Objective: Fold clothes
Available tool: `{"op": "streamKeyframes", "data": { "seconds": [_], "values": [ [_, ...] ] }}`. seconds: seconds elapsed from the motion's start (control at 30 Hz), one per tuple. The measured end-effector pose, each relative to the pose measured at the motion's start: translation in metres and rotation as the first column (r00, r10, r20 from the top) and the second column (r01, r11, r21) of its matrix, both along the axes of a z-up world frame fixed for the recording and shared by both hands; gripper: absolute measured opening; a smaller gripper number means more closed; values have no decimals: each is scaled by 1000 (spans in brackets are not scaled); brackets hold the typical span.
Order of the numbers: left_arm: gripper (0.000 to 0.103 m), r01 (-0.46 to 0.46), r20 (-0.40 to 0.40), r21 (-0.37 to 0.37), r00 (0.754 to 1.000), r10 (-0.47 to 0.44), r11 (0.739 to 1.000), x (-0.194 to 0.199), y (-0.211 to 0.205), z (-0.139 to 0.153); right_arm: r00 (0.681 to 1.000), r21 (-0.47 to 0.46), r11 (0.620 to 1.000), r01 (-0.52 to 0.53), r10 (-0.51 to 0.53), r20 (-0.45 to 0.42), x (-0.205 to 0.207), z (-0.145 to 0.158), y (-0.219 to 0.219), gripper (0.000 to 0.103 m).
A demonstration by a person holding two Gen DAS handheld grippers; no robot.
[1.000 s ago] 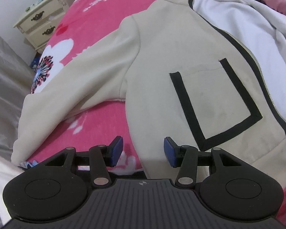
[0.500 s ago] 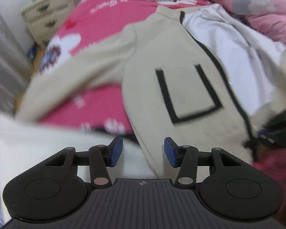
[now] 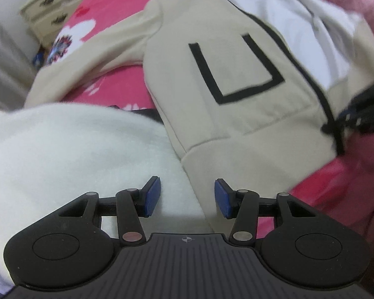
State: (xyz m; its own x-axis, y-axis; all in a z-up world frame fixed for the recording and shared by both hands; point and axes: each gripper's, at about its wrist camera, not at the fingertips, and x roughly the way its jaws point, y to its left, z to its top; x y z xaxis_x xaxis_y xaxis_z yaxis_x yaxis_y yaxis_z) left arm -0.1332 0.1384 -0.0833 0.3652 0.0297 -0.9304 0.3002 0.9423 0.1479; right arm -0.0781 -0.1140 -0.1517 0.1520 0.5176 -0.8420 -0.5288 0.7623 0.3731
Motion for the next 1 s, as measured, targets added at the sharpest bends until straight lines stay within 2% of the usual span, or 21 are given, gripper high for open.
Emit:
{"op": "streamKeyframes", "data": {
  "seconds": [0.13, 0.23, 0.33, 0.37, 0.43, 0.53, 0.63, 0.67, 0.77, 0.83, 0.9, 1.0],
  "values": [
    [48, 91, 19, 109, 995, -94, 990, -9, -12, -8, 1000, -29, 999, -22, 23, 16, 0, -5, 5, 8],
    [48, 124, 16, 151, 992, -128, 981, -13, -15, -7, 999, -49, 998, -32, 34, 41, -4, -2, 3, 8],
    [48, 128, 23, 167, 991, -133, 978, -17, -13, 9, 993, -67, 997, -42, 49, 105, -11, 14, -5, 27],
    [48, 127, 46, 166, 990, -136, 978, -19, -13, 18, 988, -68, 997, -44, 54, 146, -15, 21, -9, 30],
    [51, 121, 103, 153, 985, -137, 981, -19, -11, 35, 971, -66, 997, -50, 64, 230, -24, 38, -17, 30],
    [52, 112, 174, 43, 978, -118, 993, -8, -16, 48, 946, -27, 997, -66, 72, 317, -31, 53, -18, 30],
    [52, 142, 139, -38, 981, -136, 989, 4, -26, 31, 927, 10, 990, -139, 127, 352, -37, 48, -4, 30],
    [52, 143, 111, -24, 984, -139, 989, 7, -26, 19, 923, 8, 986, -164, 151, 354, -40, 41, 2, 30],
    [51, 108, 27, 50, 994, -109, 993, 12, -18, -11, 936, -82, 979, -184, 200, 289, -40, -2, 16, 28],
    [51, 120, 23, 37, 992, -120, 992, 10, -12, -10, 939, -43, 985, -165, 171, 298, -40, 0, 6, 27],
    [52, 160, 66, 28, 985, -161, 987, 6, -13, 1, 944, 21, 991, -132, 119, 307, -39, 11, -7, 28],
    [54, 182, 112, 33, 976, -185, 983, 8, -23, 13, 952, 135, 991, -13, -29, 305, -34, 36, -44, 30]
  ]
}}
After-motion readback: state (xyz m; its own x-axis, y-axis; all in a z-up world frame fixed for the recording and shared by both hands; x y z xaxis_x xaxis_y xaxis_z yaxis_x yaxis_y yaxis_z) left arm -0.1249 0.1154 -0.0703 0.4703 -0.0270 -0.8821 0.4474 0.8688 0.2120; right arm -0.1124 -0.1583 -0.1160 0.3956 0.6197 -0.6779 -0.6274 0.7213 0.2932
